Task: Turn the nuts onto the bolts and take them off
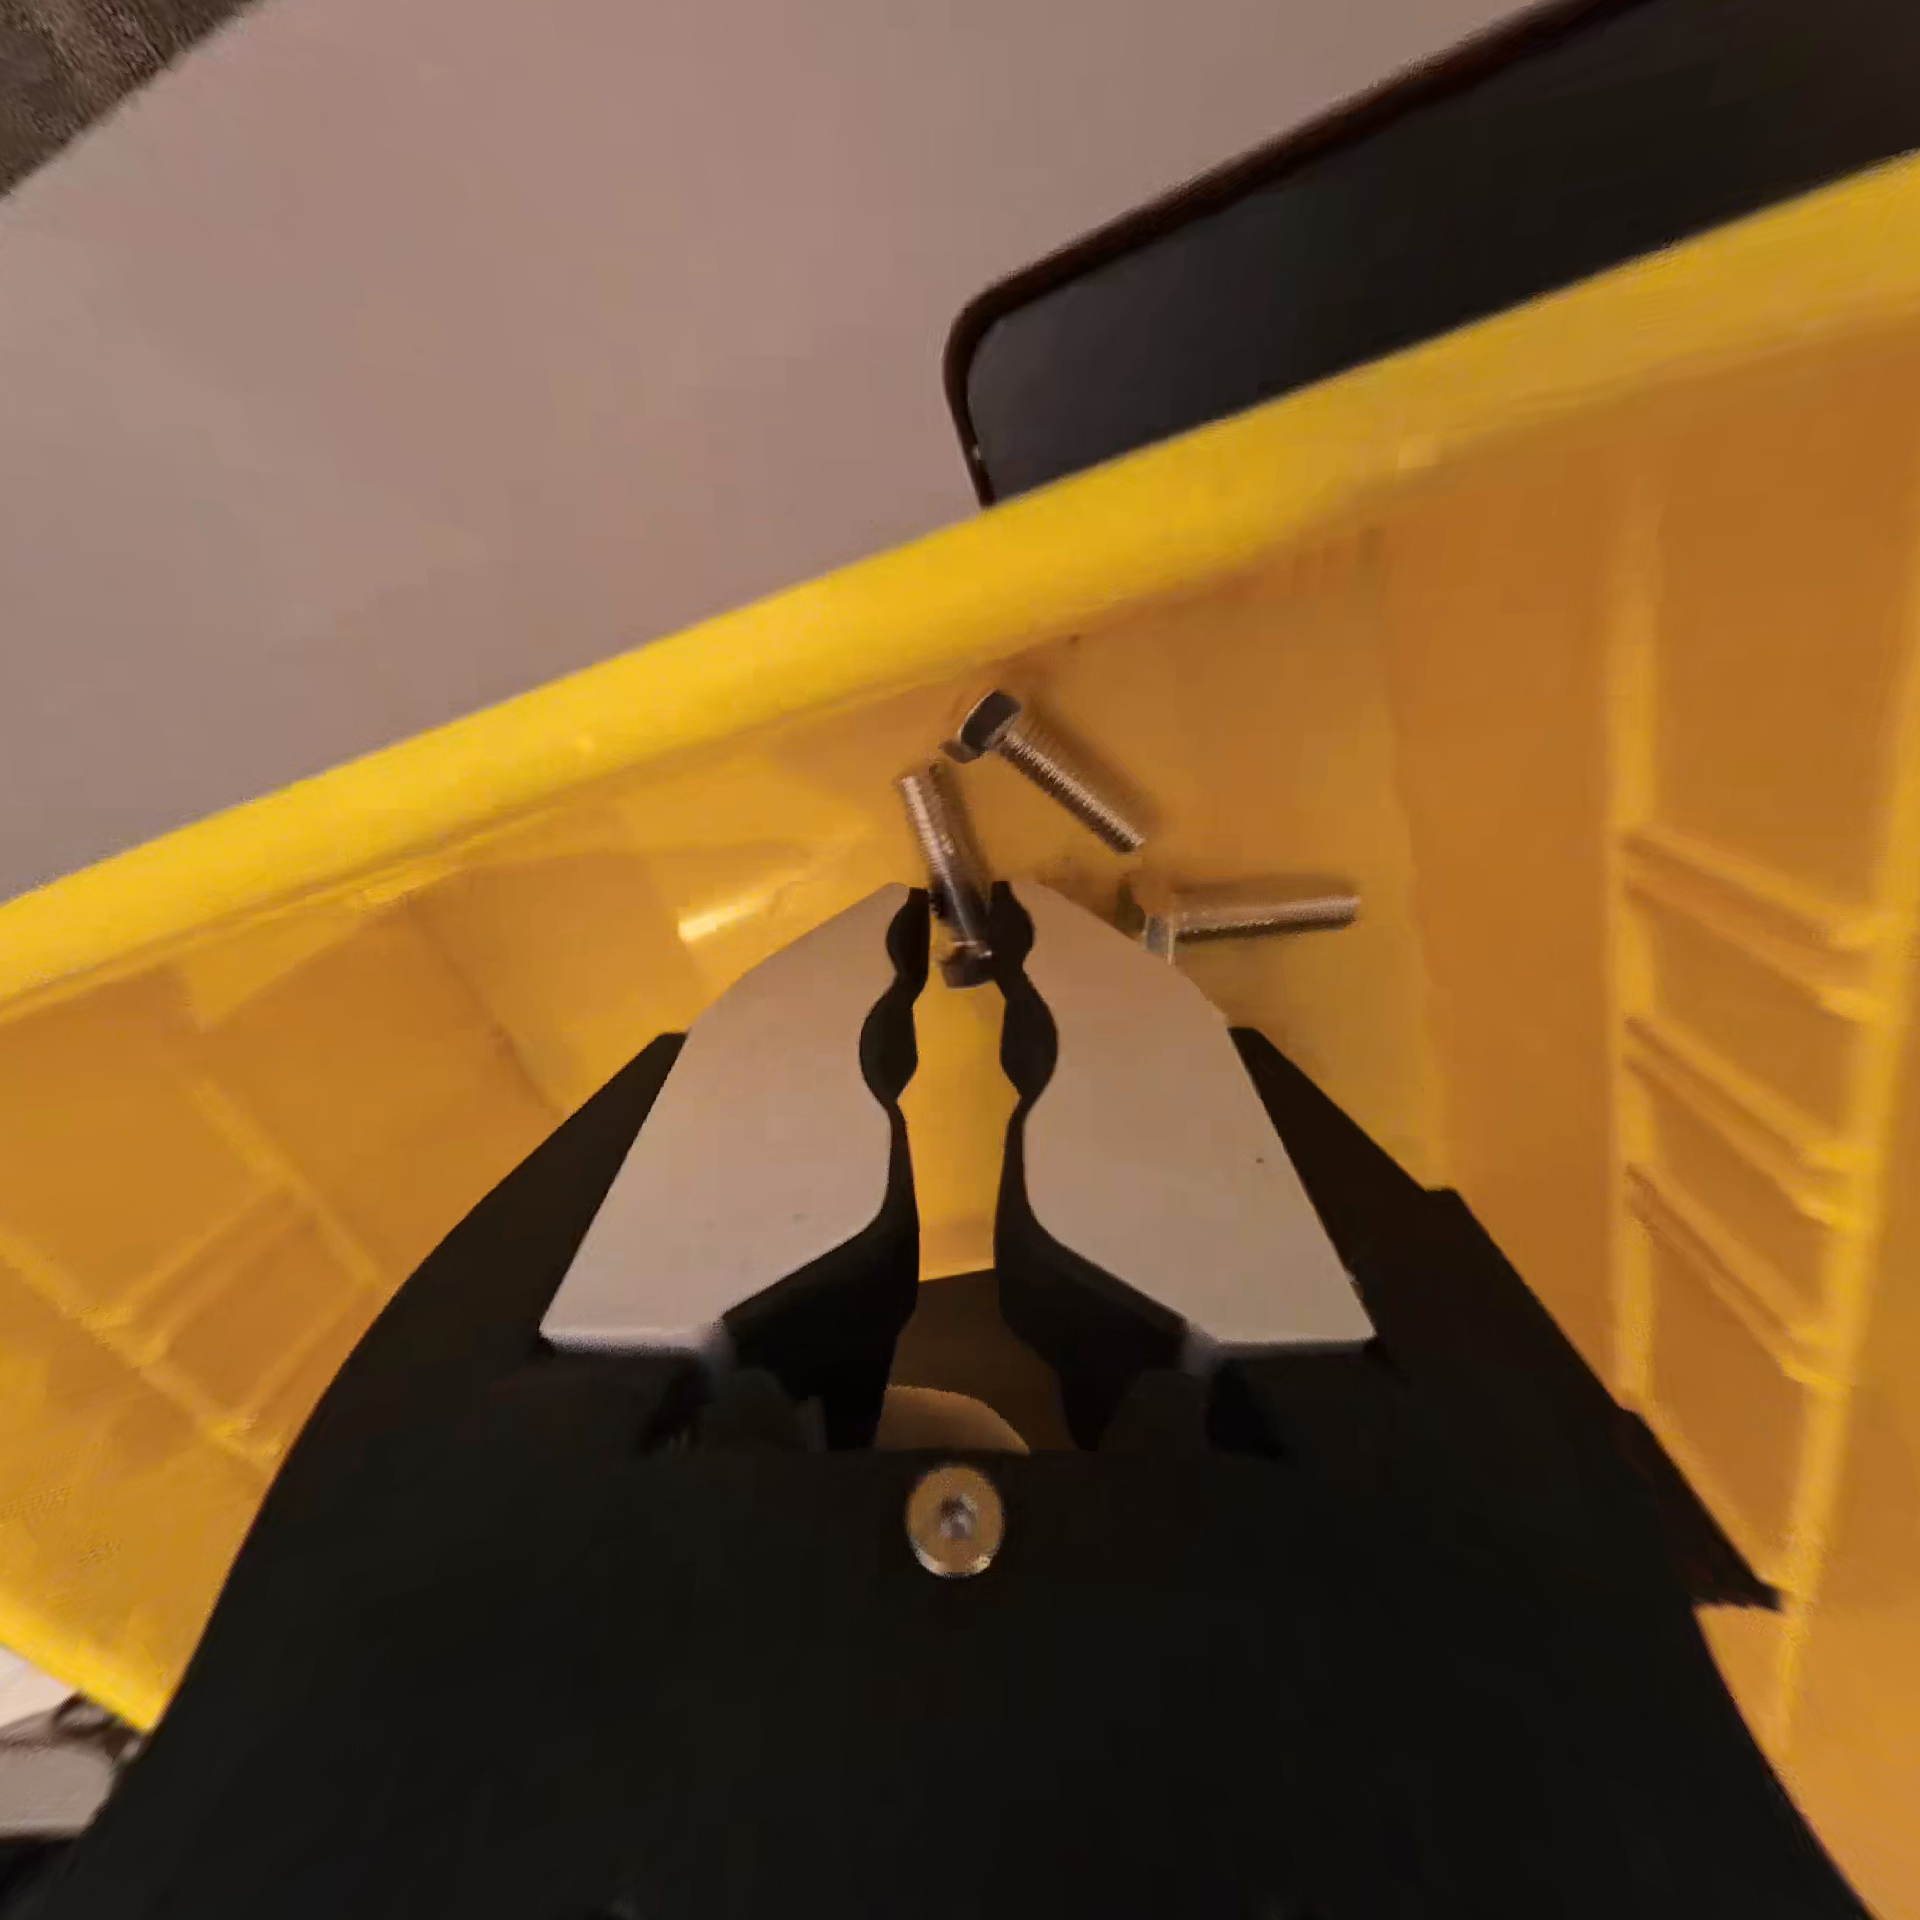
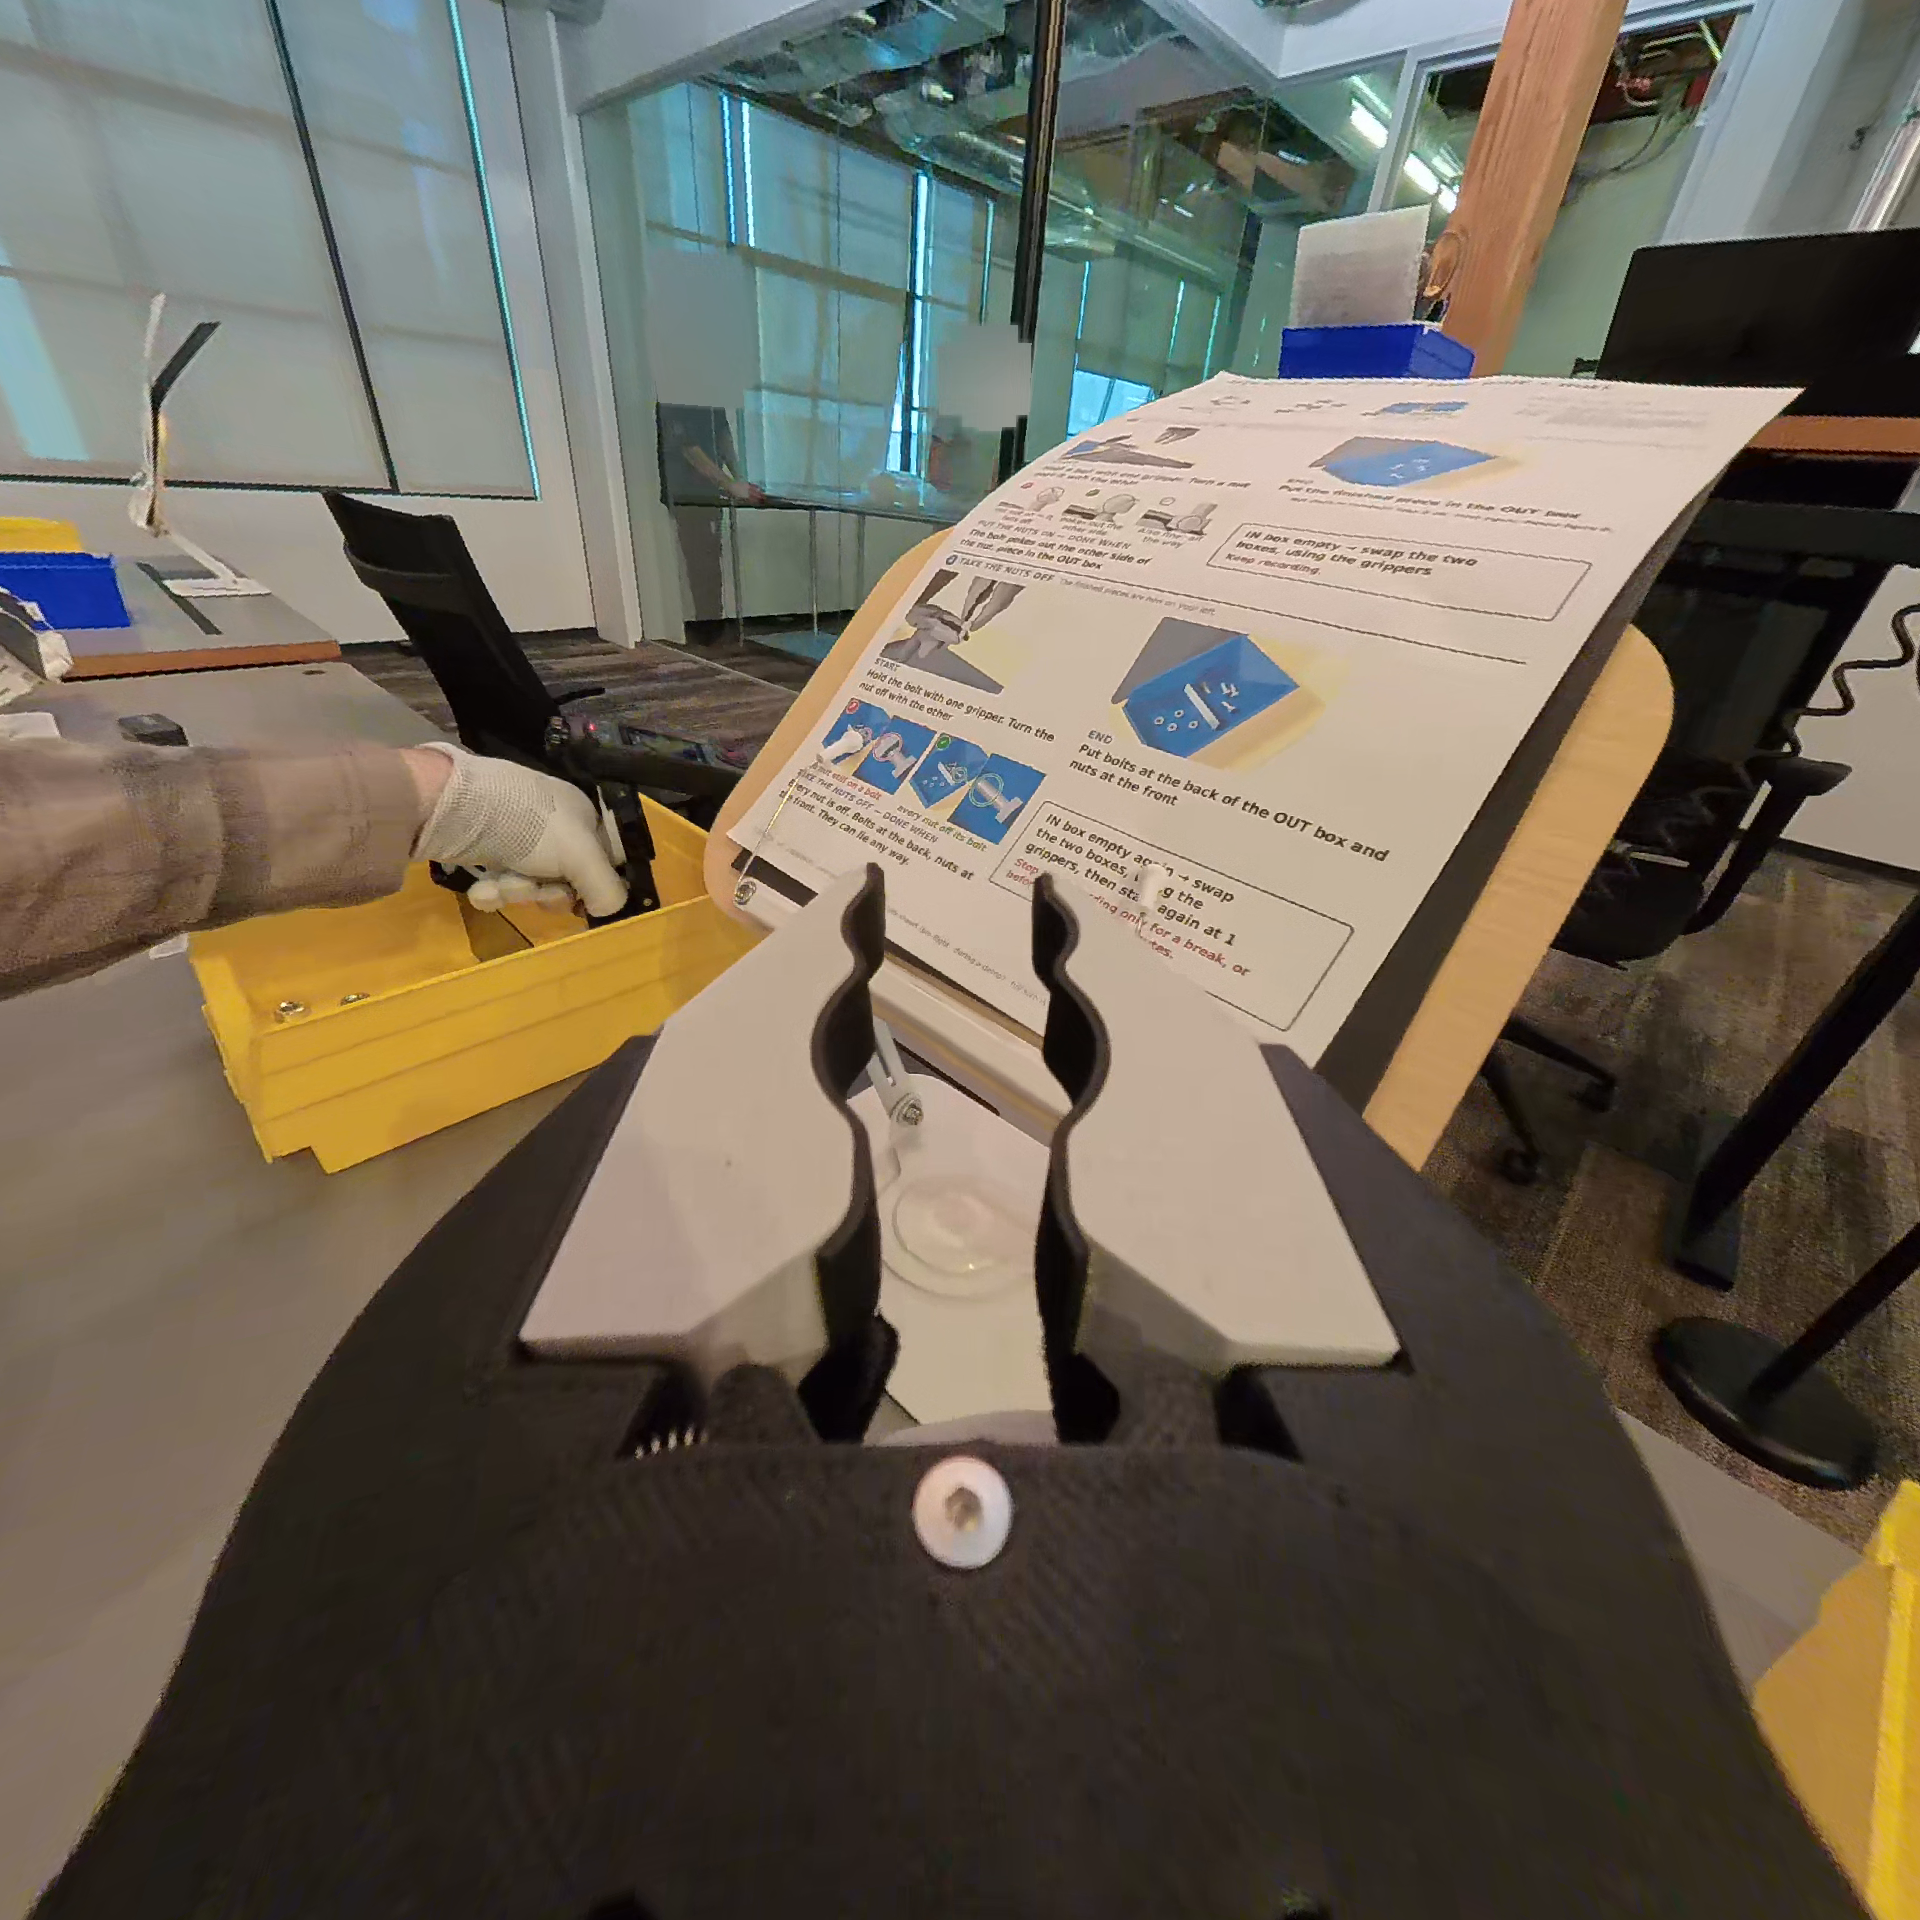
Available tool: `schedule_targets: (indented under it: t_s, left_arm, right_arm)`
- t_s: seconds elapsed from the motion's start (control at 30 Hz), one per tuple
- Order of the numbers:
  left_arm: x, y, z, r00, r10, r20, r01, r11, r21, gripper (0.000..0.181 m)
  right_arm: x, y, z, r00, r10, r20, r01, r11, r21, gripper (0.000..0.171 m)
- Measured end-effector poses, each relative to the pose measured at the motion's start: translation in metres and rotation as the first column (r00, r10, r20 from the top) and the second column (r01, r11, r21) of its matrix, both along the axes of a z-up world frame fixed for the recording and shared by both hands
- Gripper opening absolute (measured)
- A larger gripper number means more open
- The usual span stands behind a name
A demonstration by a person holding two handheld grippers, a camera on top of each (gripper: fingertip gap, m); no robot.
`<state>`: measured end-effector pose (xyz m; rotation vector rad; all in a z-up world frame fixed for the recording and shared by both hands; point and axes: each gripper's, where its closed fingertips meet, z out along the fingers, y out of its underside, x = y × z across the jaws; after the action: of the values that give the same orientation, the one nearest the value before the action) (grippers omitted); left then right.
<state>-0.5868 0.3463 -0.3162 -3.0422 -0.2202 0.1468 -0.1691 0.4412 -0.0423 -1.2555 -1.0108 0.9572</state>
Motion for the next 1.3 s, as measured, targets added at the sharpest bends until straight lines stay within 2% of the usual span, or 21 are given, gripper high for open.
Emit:
schedule_targets:
  t_s: [0.03, 0.23, 0.3, 0.4, 0.43, 0.5, 0.6, 0.67, 0.77, 0.83, 0.9, 1.03, 1.1, 1.17, 1.23, 1.3]
  left_arm:
    - [0.001, -0.002, -0.003, 1.000, -0.010, -0.003, 0.010, 1.000, -0.025, 0.011]
    - [-0.002, -0.002, 0.002, 0.997, -0.066, -0.049, 0.066, 0.998, -0.001, 0.010]
    - [-0.001, 0.002, 0.014, 0.997, -0.062, -0.045, 0.065, 0.994, 0.085, 0.010]
    - [0.006, 0.007, 0.050, 0.998, -0.063, -0.027, 0.068, 0.957, 0.280, 0.010]
    - [0.010, 0.006, 0.066, 0.997, -0.071, -0.028, 0.076, 0.934, 0.350, 0.010]
    - [0.033, 0.004, 0.105, 0.992, -0.127, -0.024, 0.120, 0.842, 0.526, 0.010]
    - [0.073, -0.015, 0.155, 0.972, -0.173, -0.161, 0.236, 0.698, 0.676, 0.010]
    - [0.101, -0.032, 0.176, 0.919, -0.164, -0.359, 0.375, 0.648, 0.663, 0.010]
    - [0.162, -0.053, 0.200, 0.824, -0.138, -0.550, 0.527, 0.544, 0.653, 0.010]
    - [0.200, -0.064, 0.206, 0.752, -0.108, -0.651, 0.610, 0.489, 0.624, 0.010]
    - [0.225, -0.075, 0.205, 0.657, -0.094, -0.748, 0.691, 0.472, 0.548, 0.010]
    - [0.259, -0.087, 0.204, 0.551, -0.088, -0.830, 0.782, 0.403, 0.476, 0.010]
    - [0.268, -0.091, 0.202, 0.479, -0.084, -0.874, 0.816, 0.409, 0.408, 0.010]
    - [0.280, -0.095, 0.204, 0.433, -0.066, -0.899, 0.842, 0.385, 0.378, 0.010]
    - [0.281, -0.097, 0.198, 0.407, -0.085, -0.910, 0.846, 0.410, 0.340, 0.010]
    - [0.284, -0.097, 0.198, 0.403, -0.072, -0.912, 0.851, 0.397, 0.344, 0.010]
  right_arm:
    - [0.001, 0.001, 0.000, 1.000, -0.001, -0.002, 0.001, 1.000, -0.001, 0.027]
    - [0.005, 0.000, 0.004, 1.000, -0.003, -0.008, 0.003, 1.000, 0.006, 0.027]
    - [0.006, -0.002, 0.007, 1.000, 0.003, -0.014, -0.003, 1.000, 0.011, 0.026]
    - [0.004, -0.012, 0.011, 0.999, 0.051, -0.019, -0.050, 0.998, 0.035, 0.026]
    - [0.001, -0.021, 0.011, 0.996, 0.089, -0.008, -0.089, 0.995, 0.045, 0.024]
    - [-0.010, -0.048, 0.008, 0.977, 0.211, 0.030, -0.213, 0.975, 0.063, 0.011]
    - [-0.034, -0.085, 0.009, 0.947, 0.320, 0.033, -0.322, 0.944, 0.070, 0.009]
    - [-0.054, -0.106, 0.006, 0.930, 0.368, 0.014, -0.369, 0.929, 0.044, 0.012]
    - [-0.084, -0.132, -0.008, 0.911, 0.412, 0.019, -0.412, 0.911, -0.016, 0.017]
    - [-0.098, -0.150, -0.021, 0.896, 0.439, 0.059, -0.440, 0.898, -0.004, 0.017]
    - [-0.107, -0.163, -0.030, 0.883, 0.462, 0.081, -0.463, 0.886, -0.005, 0.018]
    - [-0.119, -0.178, -0.046, 0.860, 0.500, 0.104, -0.499, 0.866, -0.038, 0.023]
    - [-0.122, -0.183, -0.054, 0.847, 0.518, 0.122, -0.515, 0.855, -0.060, 0.022]
    - [-0.126, -0.182, -0.066, 0.840, 0.515, 0.168, -0.508, 0.857, -0.086, 0.023]
    - [-0.125, -0.189, -0.067, 0.812, 0.565, 0.146, -0.555, 0.825, -0.106, 0.021]
    - [-0.125, -0.193, -0.068, 0.790, 0.599, 0.132, -0.580, 0.800, -0.154, 0.016]
